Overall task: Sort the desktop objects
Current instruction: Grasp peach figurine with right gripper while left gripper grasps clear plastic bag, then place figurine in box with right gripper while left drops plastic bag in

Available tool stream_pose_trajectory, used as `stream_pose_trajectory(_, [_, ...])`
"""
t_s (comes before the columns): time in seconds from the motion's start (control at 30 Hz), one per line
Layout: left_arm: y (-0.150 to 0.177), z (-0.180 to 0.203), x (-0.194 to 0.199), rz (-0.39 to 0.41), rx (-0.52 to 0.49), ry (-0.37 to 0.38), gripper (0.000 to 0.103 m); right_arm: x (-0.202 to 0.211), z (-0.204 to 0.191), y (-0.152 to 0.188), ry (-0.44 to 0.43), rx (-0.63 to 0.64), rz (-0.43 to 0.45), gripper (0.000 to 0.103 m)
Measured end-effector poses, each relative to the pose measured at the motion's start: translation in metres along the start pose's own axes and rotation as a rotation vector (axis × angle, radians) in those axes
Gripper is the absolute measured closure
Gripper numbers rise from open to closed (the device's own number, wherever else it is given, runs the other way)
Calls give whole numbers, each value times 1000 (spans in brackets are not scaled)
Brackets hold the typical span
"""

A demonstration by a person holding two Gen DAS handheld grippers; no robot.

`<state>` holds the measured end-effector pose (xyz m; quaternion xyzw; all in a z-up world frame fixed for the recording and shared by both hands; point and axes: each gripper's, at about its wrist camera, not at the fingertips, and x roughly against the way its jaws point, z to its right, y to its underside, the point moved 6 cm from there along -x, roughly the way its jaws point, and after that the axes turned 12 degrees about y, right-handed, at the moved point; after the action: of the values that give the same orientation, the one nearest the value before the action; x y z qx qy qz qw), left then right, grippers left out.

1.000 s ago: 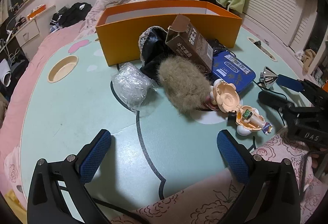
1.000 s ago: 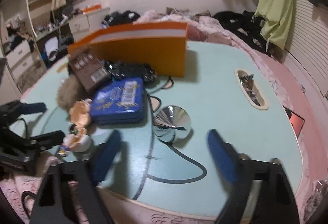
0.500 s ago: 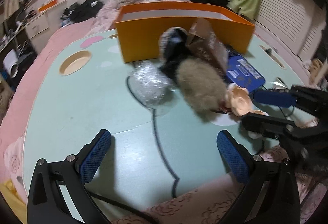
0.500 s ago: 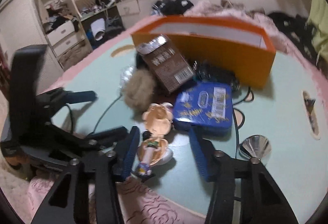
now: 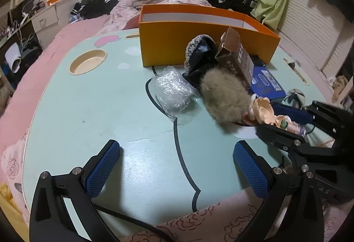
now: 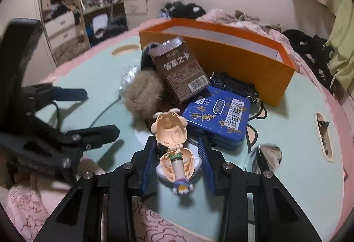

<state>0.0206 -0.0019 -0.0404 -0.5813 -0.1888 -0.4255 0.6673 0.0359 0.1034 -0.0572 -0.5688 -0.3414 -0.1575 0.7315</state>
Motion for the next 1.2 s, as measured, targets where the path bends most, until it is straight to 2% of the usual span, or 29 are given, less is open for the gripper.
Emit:
stream_pose_trajectory(0.17, [-10, -17, 11, 37, 111, 95, 0, 24, 7, -5, -14, -47, 122, 66])
stream_pose_trajectory(0.2, [-15, -21, 14, 51, 115, 91, 1, 26, 9, -6, -16, -57, 132, 66])
stream_pose_trajectory(0.3, [-30, -28, 21, 94, 96, 65, 10, 27, 11, -7, -25, -72, 131, 66])
stream_pose_trajectory(0.4, [-47, -28, 17, 99, 82, 94, 15, 28, 10, -10, -26, -68, 132, 66])
stream_pose_trajectory(0.53, [-54, -21, -1, 61, 66, 123, 33, 30, 11, -11, -23, -70, 146, 66])
stream_pose_trajectory(0.57, [-54, -20, -6, 52, 63, 120, 43, 30, 11, -11, -22, -72, 149, 66])
stream_pose_trajectory(0.6, [-52, -18, -12, 32, 58, 122, 48, 31, 12, -11, -22, -74, 151, 66])
stream_pose_trajectory(0.63, [-50, -18, -16, 14, 57, 130, 59, 31, 12, -11, -21, -76, 151, 66])
stream_pose_trajectory(0.7, [-44, -17, -21, -6, 63, 156, 67, 31, 13, -11, -22, -77, 151, 66])
stream_pose_trajectory(0.83, [-38, -17, -11, 19, 64, 171, 69, 33, 16, -11, -17, -81, 158, 66])
stream_pose_trajectory(1.0, [-38, -23, 19, 103, 68, 171, 70, 41, 24, -16, 4, -106, 186, 66])
stream_pose_trajectory(1.2, [-66, -23, 38, 157, 45, 172, 69, 54, 46, -52, 13, -160, 243, 66])
